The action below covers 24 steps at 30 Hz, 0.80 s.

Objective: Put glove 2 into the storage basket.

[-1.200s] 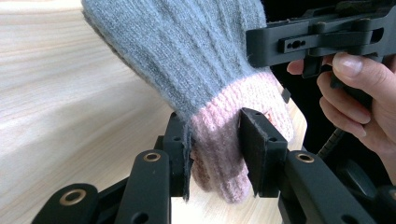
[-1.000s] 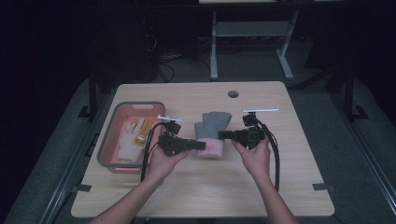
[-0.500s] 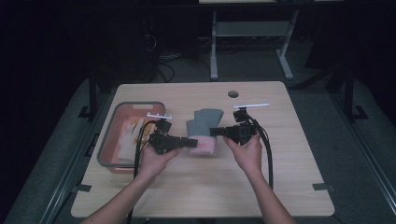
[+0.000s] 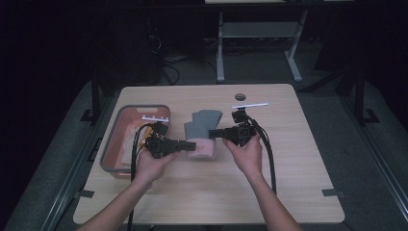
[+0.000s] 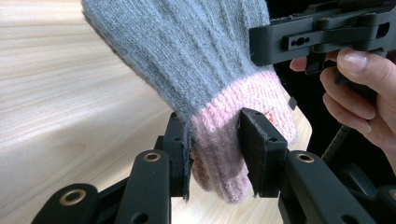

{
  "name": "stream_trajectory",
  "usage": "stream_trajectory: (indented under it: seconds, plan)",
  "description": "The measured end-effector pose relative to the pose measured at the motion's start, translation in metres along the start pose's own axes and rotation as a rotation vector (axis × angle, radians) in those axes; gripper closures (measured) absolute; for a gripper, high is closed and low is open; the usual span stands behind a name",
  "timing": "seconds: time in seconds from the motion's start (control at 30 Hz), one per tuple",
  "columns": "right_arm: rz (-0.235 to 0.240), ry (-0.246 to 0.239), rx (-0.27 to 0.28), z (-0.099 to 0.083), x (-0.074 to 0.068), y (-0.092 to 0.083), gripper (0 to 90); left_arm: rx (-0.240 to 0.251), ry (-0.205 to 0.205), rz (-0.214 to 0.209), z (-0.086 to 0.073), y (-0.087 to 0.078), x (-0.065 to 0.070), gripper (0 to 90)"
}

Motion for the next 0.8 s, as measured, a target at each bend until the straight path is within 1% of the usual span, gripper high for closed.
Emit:
stream_trajectory:
  seconds: [0.03, 0.07, 0.1, 0.13, 0.47, 0.57, 0.6, 0.67, 0.7, 0.8]
  plan:
    - [-0.002, -0.002, -0.002, 0.001, -0.001, 0.001, 77.9, 0.001, 0.001, 0.002, 0.0, -0.001, -0.001, 64.6]
    - [-0.001, -0.007, -0.001, 0.001, -0.002, 0.002, 78.0, 0.005, -0.007, 0.001, 0.0, -0.002, -0.001, 64.7]
    - [0.0, -0.003, -0.003, 0.002, -0.003, 0.002, 77.9, 0.003, -0.003, 0.002, 0.0, -0.004, -0.001, 64.7]
    - [0.002, -0.008, -0.002, 0.003, -0.004, 0.003, 77.9, 0.003, 0.001, 0.003, 0.0, -0.005, -0.001, 64.7]
    - [0.011, -0.024, -0.012, 0.009, -0.013, 0.009, 78.0, 0.021, -0.005, 0.014, 0.002, -0.017, -0.003, 64.7]
    - [0.012, -0.031, -0.011, 0.012, -0.016, 0.011, 78.0, 0.024, 0.008, 0.015, 0.003, -0.021, -0.005, 64.7]
    - [0.012, -0.033, -0.013, 0.013, -0.017, 0.012, 78.0, 0.023, 0.0, 0.018, 0.003, -0.022, -0.005, 64.7]
    - [0.015, -0.04, -0.011, 0.015, -0.019, 0.014, 78.0, 0.028, 0.008, 0.017, 0.004, -0.025, -0.007, 64.7]
    - [0.017, -0.042, -0.015, 0.016, -0.019, 0.015, 78.0, 0.03, 0.002, 0.018, 0.004, -0.026, -0.007, 64.7]
    - [0.022, -0.045, -0.019, 0.019, -0.022, 0.018, 78.0, 0.035, 0.002, 0.022, 0.005, -0.03, -0.009, 64.7]
Point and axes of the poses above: each handheld gripper's, and its own axes: y roughly forward along the jaws, z roughly out of its top, x roughly to its right, the point moved 1 cm from there along y, roughly forward along the jaws, and after that the axes turned 1 degree about x, right-handed, at the moved point
